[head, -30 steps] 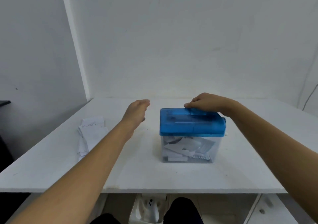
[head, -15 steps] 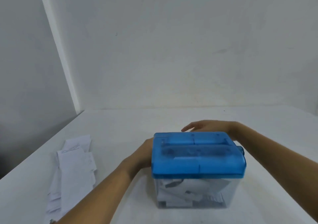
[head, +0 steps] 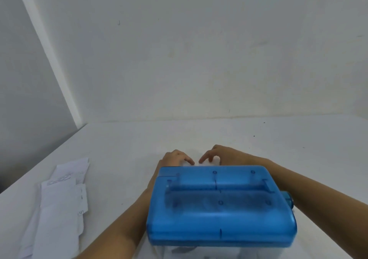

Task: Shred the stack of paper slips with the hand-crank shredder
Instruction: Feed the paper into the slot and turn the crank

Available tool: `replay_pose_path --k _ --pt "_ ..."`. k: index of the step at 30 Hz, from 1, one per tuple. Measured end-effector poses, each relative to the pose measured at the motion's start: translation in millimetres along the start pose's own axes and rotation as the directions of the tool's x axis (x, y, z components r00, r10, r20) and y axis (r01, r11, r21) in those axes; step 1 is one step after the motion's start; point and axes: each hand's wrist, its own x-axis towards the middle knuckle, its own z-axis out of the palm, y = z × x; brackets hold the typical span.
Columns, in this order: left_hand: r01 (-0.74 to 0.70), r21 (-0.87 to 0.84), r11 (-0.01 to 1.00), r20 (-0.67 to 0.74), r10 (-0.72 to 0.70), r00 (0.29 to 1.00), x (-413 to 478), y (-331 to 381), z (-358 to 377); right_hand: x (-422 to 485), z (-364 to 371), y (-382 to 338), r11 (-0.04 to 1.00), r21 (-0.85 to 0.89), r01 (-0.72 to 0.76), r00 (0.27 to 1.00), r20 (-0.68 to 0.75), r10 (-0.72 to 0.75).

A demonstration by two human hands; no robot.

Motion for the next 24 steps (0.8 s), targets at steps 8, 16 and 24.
replay_pose_path --k 8,16,24 --pt "0.053 -0.060 0.997 0.044 -0.050 0.998 3 -1 10 17 11 4 0.999 -0.048 -0.024 0.996 -0.092 0.019" --pt "0.036 -0.324 0.945 -0.032 -0.049 0.998 -1 -12 16 6 14 5 0.995 0.089 0.037 0.979 -0.201 -0.018" --pt "-0.030 -0.807 0.590 -0.131 -0.129 0.983 -21 -8 -3 -29 -14 3 0.855 0.518 0.031 0.979 -0.189 0.079"
